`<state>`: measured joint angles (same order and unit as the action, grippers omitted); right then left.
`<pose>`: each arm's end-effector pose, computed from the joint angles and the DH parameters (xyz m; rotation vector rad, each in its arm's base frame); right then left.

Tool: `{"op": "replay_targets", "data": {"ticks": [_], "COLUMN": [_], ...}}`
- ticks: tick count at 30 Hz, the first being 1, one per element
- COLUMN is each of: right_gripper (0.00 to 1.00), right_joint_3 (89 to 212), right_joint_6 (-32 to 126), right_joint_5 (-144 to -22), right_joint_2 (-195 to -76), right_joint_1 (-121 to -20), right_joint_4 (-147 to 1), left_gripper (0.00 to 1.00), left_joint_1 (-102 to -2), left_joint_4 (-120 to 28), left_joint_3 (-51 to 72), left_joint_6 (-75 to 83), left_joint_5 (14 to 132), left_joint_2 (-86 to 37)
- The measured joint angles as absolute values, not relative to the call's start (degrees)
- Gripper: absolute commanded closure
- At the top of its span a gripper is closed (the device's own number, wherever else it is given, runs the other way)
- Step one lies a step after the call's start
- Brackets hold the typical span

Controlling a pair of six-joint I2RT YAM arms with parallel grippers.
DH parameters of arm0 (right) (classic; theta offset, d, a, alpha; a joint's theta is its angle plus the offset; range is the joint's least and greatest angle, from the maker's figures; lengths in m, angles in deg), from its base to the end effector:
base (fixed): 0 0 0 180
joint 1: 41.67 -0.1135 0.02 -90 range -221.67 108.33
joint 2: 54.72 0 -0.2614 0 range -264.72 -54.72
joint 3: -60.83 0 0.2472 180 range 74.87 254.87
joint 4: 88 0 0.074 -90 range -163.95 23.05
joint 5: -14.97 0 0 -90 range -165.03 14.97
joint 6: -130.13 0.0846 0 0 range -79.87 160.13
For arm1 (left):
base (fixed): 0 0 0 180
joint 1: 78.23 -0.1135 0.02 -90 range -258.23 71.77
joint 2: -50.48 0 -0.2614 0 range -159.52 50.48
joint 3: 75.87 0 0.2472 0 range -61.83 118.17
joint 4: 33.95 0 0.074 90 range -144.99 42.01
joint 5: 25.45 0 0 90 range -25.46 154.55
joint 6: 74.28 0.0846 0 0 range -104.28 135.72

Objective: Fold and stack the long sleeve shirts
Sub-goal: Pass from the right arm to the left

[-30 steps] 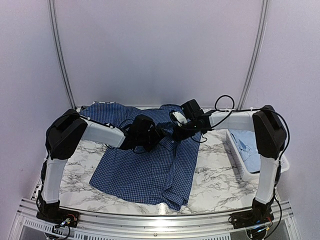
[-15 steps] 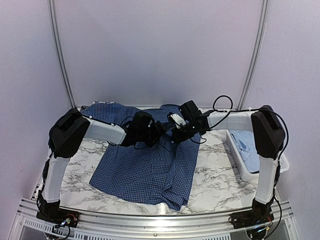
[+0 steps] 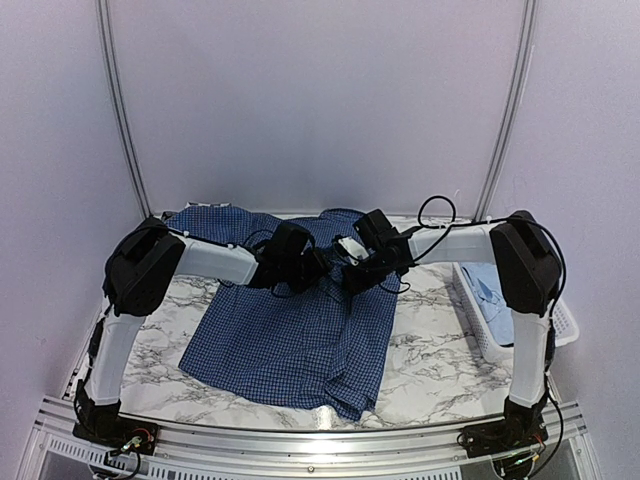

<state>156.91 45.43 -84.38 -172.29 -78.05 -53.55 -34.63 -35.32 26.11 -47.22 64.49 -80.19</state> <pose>0.3615 0.2834 0.1242 -0.7597 2.4887 0.4823 0.3944 -0.3754 0.1136 -0.3871 2.2677 -1.0625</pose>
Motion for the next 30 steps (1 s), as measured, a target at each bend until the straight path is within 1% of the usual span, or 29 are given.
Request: {"op": "replay_targets", "data": {"ticks": [2, 6, 10, 19, 21, 22, 24, 28, 29, 30], "right_gripper": [0.99, 0.99, 0.99, 0.99, 0.99, 0.99, 0.99, 0.99, 0.97, 0.92], "right_joint_3": [156.9, 156.9, 156.9, 156.9, 156.9, 156.9, 156.9, 156.9, 156.9, 156.9], "right_joint_6": [45.4, 45.4, 45.5, 46.1, 46.2, 46.3, 46.4, 46.7, 46.8, 47.1], "right_joint_5": [-84.7, -85.5, -87.2, -90.2, -90.4, -90.4, -90.5, -90.6, -90.6, -90.6], "right_joint_2": [-172.3, -172.3, -172.3, -172.2, -172.2, -172.2, -172.2, -172.2, -172.2, -172.1], "right_joint_1": [-78.0, -78.0, -78.1, -78.6, -78.7, -78.7, -78.8, -78.8, -78.8, -78.8], "right_joint_4": [-53.6, -53.7, -54.0, -54.9, -55.1, -55.2, -55.4, -55.5, -55.6, -55.5], "left_gripper": [0.42, 0.53, 0.6, 0.6, 0.62, 0.65, 0.74, 1.0, 1.0, 1.0], "left_joint_1": [-34.6, -34.3, -34.0, -34.0, -33.9, -33.9, -33.9, -33.8, -33.7, -33.7], "left_joint_4": [-37.0, -39.0, -42.4, -49.8, -50.1, -50.1, -50.1, -49.8, -49.6, -49.6], "left_joint_3": [29.0, 34.0, 35.6, 35.9, 36.4, 36.8, 37.5, 39.3, 39.5, 39.5], "left_joint_6": [-46.1, -44.5, -43.2, -41.7, -41.7, -41.6, -41.5, -40.7, -40.4, -40.3], "left_joint_5": [64.4, 64.2, 62.9, 59.6, 59.6, 59.6, 60.0, 61.2, 61.6, 61.9], "left_joint_2": [-80.8, -82.4, -83.1, -83.3, -83.6, -83.9, -84.3, -85.3, -85.5, -85.5]}}
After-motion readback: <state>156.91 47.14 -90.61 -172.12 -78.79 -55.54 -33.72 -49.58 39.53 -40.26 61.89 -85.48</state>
